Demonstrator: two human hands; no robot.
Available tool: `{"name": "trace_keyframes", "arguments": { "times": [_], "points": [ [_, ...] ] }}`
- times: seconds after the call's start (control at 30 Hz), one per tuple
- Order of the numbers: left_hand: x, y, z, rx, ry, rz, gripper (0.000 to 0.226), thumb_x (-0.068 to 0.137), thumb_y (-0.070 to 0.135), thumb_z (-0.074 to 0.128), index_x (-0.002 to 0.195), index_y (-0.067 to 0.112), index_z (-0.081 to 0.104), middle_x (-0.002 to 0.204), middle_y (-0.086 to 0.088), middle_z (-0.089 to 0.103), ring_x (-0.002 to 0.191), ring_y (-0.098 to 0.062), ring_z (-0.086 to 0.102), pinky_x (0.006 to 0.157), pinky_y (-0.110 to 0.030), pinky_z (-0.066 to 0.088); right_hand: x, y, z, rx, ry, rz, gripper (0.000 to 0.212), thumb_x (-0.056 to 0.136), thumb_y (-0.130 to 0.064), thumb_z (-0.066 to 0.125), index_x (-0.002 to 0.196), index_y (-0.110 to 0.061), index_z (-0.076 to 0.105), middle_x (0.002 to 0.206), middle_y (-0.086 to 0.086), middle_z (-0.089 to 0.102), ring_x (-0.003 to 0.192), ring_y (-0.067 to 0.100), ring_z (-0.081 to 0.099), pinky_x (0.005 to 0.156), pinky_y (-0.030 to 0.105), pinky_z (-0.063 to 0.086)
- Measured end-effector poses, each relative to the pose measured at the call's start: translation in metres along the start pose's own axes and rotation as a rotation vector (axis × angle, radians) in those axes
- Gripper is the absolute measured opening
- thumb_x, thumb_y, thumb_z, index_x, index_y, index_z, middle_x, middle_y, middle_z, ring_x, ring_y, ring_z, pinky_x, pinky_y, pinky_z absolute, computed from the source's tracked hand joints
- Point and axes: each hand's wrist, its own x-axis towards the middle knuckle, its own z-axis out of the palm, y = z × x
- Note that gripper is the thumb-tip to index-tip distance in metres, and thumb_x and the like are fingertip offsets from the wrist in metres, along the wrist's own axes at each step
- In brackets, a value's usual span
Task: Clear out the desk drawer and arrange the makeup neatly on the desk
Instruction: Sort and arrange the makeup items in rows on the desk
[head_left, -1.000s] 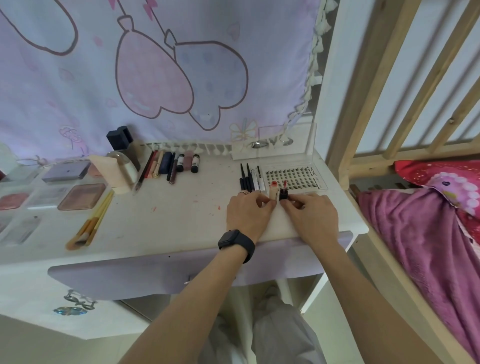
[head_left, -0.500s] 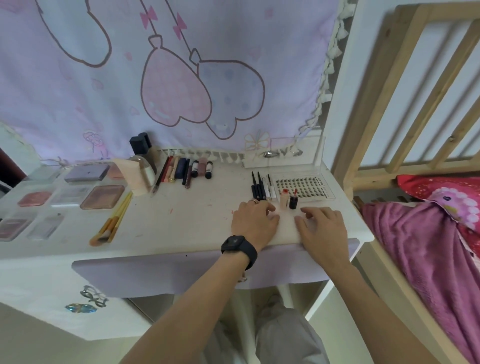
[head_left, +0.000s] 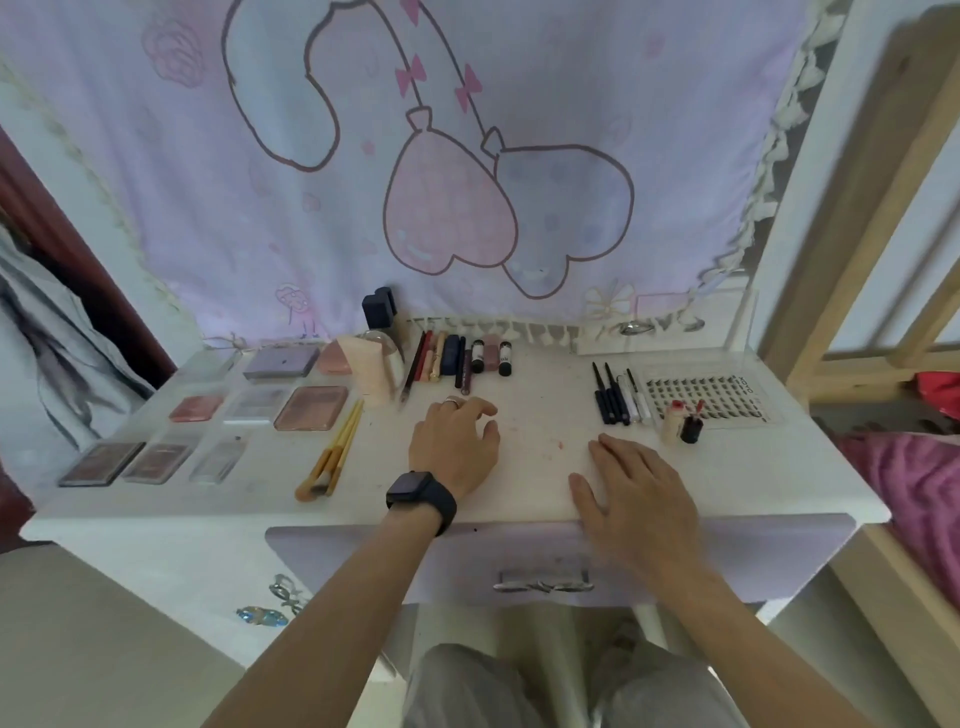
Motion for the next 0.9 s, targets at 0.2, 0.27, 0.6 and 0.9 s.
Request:
{"name": "trace_keyframes", "arguments": {
  "times": [0.2,0.27,0.6,0.9],
  "points": [
    [0.055,-0.002,0.007,0.098,0.011,0.012,0.045,0.097,0.037,0.052,0.141,0.026,0.049,0.140,-0.008,0.052,0.131,-0.029,0.043,0.104,-0.043,0.041,-0.004,0.001,0.011,-0.079,-0.008,-0.007,0.065,0.102,-0.053,0.028,0.141,-0.009,0.057,0.146,0.008,0.056,0.136,0.025,0.051,0.115,0.045,0.039],
    [0.073,0.004,0.014,0.146,0.016,0.051,0.048,0.097,0.039,0.051,0.143,0.026,0.046,0.139,-0.010,0.053,0.130,-0.032,0.043,0.102,-0.043,0.040,-0.004,0.000,0.010,-0.083,-0.014,0.002,0.064,0.102,-0.052,0.029,0.142,-0.010,0.055,0.147,0.008,0.054,0.139,0.024,0.049,0.116,0.044,0.035],
    [0.108,0.025,0.042,0.472,0.035,0.095,0.043,0.101,0.044,0.044,0.132,0.018,0.059,0.133,-0.010,0.057,0.125,-0.033,0.044,0.101,-0.045,0.039,-0.005,-0.001,0.012,-0.066,-0.001,0.032,0.061,0.101,-0.050,0.034,0.143,-0.012,0.055,0.148,0.005,0.054,0.140,0.022,0.047,0.118,0.042,0.031],
    [0.086,0.028,0.036,0.222,0.010,-0.033,0.048,0.098,0.032,0.050,0.143,0.021,0.043,0.128,-0.008,0.058,0.112,-0.034,0.053,0.074,-0.037,0.047,-0.005,-0.004,0.005,-0.053,-0.018,0.051,0.060,0.100,-0.050,0.034,0.143,-0.014,0.056,0.148,0.004,0.054,0.140,0.021,0.047,0.118,0.041,0.031]
  ]
}}
